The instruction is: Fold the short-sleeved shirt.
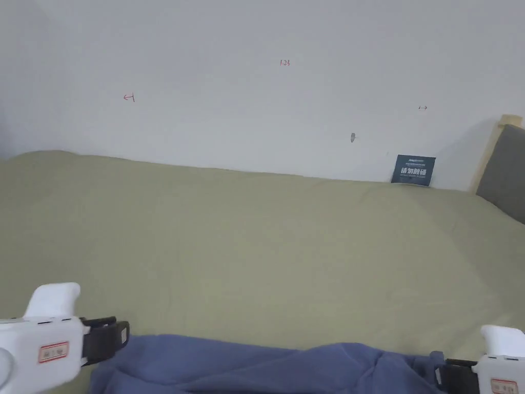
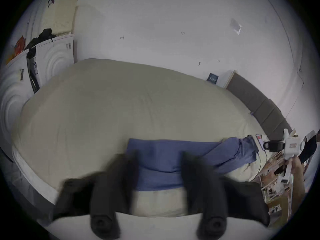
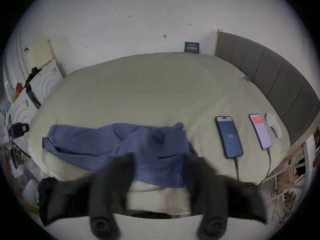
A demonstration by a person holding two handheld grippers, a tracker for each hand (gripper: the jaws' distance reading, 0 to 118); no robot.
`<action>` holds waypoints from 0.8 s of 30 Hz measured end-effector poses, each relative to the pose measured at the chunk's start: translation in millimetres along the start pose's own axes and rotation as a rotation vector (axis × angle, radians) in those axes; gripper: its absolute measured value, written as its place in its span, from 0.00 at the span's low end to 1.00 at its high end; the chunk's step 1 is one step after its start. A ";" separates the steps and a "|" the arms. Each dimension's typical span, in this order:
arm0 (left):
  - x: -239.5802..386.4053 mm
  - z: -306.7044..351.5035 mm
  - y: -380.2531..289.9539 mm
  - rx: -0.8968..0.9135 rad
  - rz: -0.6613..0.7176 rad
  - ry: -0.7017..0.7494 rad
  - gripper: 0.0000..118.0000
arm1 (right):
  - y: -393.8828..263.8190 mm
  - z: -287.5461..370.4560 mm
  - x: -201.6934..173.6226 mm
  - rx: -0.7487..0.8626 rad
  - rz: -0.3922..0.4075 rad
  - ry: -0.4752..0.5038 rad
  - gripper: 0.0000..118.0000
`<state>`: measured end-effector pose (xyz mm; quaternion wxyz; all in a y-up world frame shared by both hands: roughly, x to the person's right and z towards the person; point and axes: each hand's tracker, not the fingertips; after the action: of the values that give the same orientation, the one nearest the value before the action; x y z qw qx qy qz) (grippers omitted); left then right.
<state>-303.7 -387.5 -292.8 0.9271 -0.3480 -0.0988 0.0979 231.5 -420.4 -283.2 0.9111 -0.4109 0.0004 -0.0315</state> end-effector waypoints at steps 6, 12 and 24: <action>-20.4 -22.0 -13.4 -0.060 0.083 -0.101 0.03 | -21.6 -14.3 -32.4 -0.040 0.058 0.073 0.00; -79.5 -29.3 17.9 -0.132 0.131 -0.212 0.03 | -18.0 -13.9 -37.0 -0.025 0.069 0.091 0.00; -155.7 -95.0 23.0 -0.360 0.261 -0.360 0.70 | -2.6 -17.7 -55.6 -0.019 0.121 0.141 0.00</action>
<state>-432.1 -468.9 -396.1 0.7975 -0.4938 -0.2323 0.2573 175.5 -432.1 -294.4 0.9052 -0.4153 0.0899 -0.0052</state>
